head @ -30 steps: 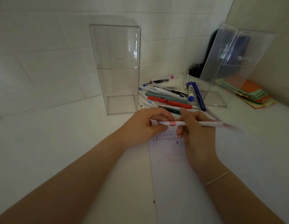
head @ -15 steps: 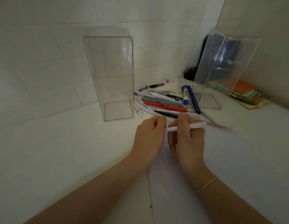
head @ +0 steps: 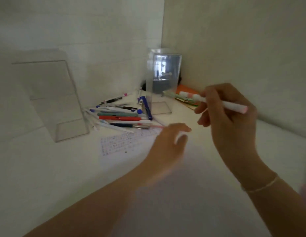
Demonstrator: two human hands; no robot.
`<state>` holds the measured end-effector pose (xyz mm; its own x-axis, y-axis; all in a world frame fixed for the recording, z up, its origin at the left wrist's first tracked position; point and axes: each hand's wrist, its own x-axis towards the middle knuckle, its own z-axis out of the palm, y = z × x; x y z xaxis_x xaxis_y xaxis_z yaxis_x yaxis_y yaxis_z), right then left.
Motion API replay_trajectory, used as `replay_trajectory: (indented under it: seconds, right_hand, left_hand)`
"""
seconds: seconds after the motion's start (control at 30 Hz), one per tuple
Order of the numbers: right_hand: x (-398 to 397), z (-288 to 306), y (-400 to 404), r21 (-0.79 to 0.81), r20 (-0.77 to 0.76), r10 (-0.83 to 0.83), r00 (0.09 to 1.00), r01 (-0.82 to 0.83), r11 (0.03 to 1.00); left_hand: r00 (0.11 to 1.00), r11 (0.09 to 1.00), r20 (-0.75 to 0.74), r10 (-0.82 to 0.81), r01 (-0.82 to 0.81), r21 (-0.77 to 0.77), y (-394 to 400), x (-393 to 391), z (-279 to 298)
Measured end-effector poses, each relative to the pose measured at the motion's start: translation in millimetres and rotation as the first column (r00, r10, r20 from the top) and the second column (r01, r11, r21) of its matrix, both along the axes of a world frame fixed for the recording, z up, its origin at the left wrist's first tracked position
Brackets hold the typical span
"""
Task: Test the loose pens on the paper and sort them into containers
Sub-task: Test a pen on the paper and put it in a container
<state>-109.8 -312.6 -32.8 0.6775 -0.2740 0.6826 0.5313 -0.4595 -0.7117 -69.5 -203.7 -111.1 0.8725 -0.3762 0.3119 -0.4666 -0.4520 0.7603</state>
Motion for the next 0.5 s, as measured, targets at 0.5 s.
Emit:
replay_trajectory:
  seconds: [0.5]
  right_hand:
    - [-158.3, -165.2, -236.6, 0.091, -0.679, -0.469, 0.565, 0.699, 0.709]
  left_hand:
    - [0.829, 0.604, 0.09, -0.551, 0.322, 0.729, -144.5, -45.2, -44.4]
